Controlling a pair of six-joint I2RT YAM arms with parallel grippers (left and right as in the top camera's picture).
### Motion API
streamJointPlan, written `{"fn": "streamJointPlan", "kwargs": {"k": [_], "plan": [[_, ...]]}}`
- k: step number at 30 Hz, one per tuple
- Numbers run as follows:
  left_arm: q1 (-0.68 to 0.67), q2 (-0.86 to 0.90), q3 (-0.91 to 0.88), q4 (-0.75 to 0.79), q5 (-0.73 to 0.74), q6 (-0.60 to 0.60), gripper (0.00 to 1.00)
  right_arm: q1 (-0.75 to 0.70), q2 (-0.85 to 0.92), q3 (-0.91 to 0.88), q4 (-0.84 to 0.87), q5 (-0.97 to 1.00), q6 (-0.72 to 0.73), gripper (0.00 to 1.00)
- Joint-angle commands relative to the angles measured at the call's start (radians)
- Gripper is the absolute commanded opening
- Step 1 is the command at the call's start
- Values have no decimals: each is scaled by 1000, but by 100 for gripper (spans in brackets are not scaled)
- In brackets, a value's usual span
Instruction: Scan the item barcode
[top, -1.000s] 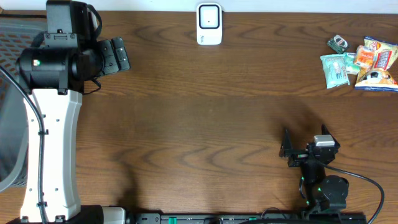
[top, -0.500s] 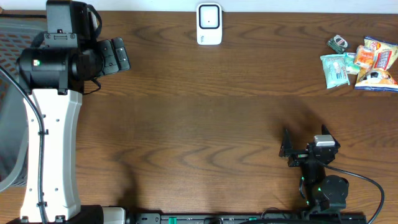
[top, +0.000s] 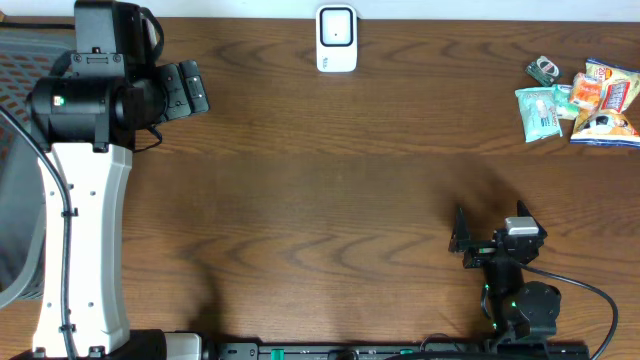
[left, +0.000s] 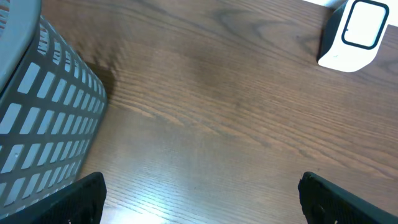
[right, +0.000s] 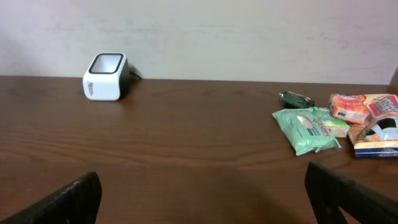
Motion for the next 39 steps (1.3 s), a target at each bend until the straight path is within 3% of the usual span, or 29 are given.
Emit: {"fn": "streamJointPlan", "kwargs": {"k": [1,11,14,21,27,33,39], "plan": [[0,5,-1,-3,-5,3,98,-3,-10,0,-6,12,1,99],[0,5,-1,-3,-5,3,98,-3,-10,0,-6,12,1,99],[2,5,-1,-15,-6,52,98,-3,-10,0,-7,12,1,99],[-2,-25,-50,-108,46,48,98,-3,-10,0,-6,12,1,99],[-2,-155,-246,-27,53,96,98,-3,-10,0,-7,12,1,99],[-1,-351,-523,191,165,243,98,-3,-10,0,-6,12,1,99],[-1,-547,-791,366,182,269,98,-3,-10,0,-6,12,1,99]]}}
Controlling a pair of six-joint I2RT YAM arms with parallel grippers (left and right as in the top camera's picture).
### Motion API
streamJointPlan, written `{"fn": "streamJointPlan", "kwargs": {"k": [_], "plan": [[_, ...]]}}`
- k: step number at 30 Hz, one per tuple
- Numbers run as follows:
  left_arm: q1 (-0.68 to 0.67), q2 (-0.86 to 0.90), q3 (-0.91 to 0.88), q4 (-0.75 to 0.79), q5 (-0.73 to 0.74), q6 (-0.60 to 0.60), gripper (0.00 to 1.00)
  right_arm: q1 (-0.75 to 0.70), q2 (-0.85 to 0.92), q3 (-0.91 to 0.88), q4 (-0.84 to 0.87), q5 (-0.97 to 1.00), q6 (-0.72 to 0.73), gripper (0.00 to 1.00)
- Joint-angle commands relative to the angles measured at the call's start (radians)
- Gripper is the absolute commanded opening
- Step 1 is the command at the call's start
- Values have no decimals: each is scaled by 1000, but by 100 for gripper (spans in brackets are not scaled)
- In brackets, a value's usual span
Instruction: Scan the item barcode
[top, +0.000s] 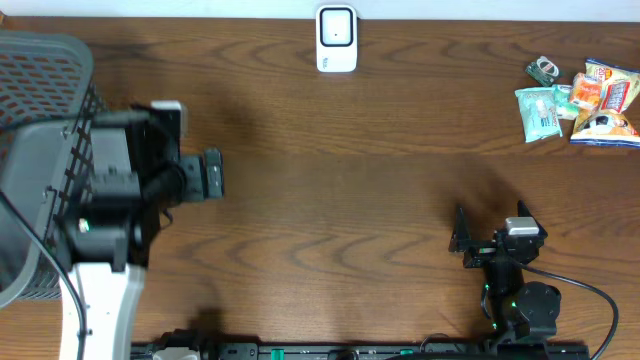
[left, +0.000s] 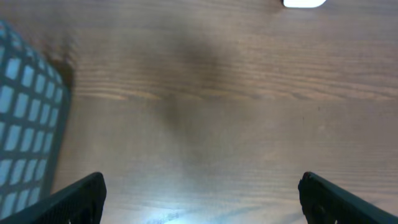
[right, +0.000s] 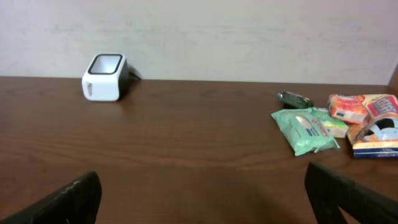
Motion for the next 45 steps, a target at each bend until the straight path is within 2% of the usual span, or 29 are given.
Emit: {"fn": "streamJointPlan", "kwargs": {"k": [1,6,9,10,16,19,30,45], "plan": [[-1,-119,-156,76,31,49,98,-3,-7,0,-7,11,1,99],[-1,-323,-387,223,30,49,98,-3,-7,0,-7,11,1,99],[-1,-467,-478,220,30,48,98,-3,-7,0,-7,11,1,99],[-1,-570,-523,220,30,48,98,-3,-7,0,-7,11,1,99],[-1,-822,-628,222,27,48,98,-3,-7,0,-7,11,1,99],[-1,-881,-684,251,27,48,98,-3,-7,0,-7,11,1,99],[-1,-1046,-927,539,27,48,98,-3,-7,0,-7,11,1,99],[29,-1076,-1133,936,27,48,97,-3,-7,0,-7,11,1,99]]}}
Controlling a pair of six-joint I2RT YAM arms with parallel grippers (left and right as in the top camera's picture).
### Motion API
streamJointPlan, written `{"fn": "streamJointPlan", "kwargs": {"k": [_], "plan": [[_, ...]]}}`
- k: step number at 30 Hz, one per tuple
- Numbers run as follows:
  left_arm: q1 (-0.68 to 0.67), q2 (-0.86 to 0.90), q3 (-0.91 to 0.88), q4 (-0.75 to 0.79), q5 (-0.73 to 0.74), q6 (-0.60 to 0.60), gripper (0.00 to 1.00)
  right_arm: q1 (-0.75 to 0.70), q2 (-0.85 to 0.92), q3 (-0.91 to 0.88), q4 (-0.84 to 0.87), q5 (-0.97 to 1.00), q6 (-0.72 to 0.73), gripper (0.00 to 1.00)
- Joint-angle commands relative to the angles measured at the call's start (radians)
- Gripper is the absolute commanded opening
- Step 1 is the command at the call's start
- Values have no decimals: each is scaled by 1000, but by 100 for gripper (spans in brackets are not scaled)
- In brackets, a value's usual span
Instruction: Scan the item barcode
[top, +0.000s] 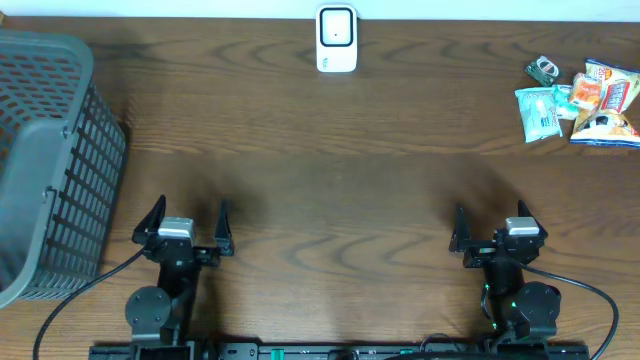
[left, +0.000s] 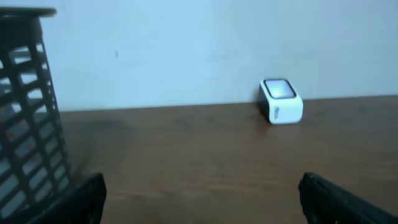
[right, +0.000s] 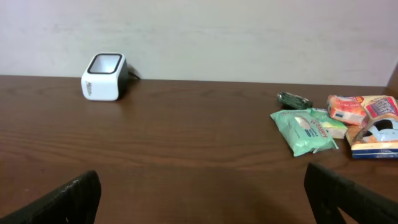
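Note:
The white barcode scanner (top: 336, 39) stands at the table's far middle edge, seen too as scanner (left: 281, 101) and scanner (right: 104, 76). A cluster of packaged items (top: 578, 97) lies at the far right: a green pack (right: 304, 130), orange and blue packs (right: 370, 118), a small dark item (right: 294, 98). My left gripper (top: 186, 225) rests open at the near left, nothing between its fingers. My right gripper (top: 497, 231) rests open at the near right, far from the items.
A grey mesh basket (top: 50, 160) stands at the left edge of the table, its wall showing as basket (left: 28, 124) in the left wrist view. A pale wall runs behind the table's far edge.
The left arm has moved from beside the basket at mid left down to the near left edge, folded low, its camera now facing the scanner. Its gripper remains open. The right arm has not moved.
At first the left arm reached over the far left of the table by the basket, gripper open and empty. Then it was lower, alongside the basket. Now it sits folded at the near left edge. The right arm stayed still, open, throughout.

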Motion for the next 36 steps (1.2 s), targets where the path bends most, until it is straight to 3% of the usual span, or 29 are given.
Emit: {"fn": "streamJointPlan", "kwargs": {"k": [1,7,14,17,25,32,36], "plan": [[5,-9,-55,92,13,6,98,-3,-7,0,-6,8,1,99],[5,-9,-63,110,18,6,98,-3,-7,0,-6,8,1,99],[5,-9,-63,-68,25,6,98,-3,-7,0,-6,8,1,99],[5,-9,-63,-77,25,5,98,-3,-7,0,-6,8,1,99],[5,-9,-63,-84,-60,-163,98,-3,-7,0,-6,8,1,99],[5,-9,-63,-87,-65,-161,97,-3,-7,0,-6,8,1,99],[4,-9,-63,-86,-30,-74,98,-3,-7,0,-6,8,1,99]]}}
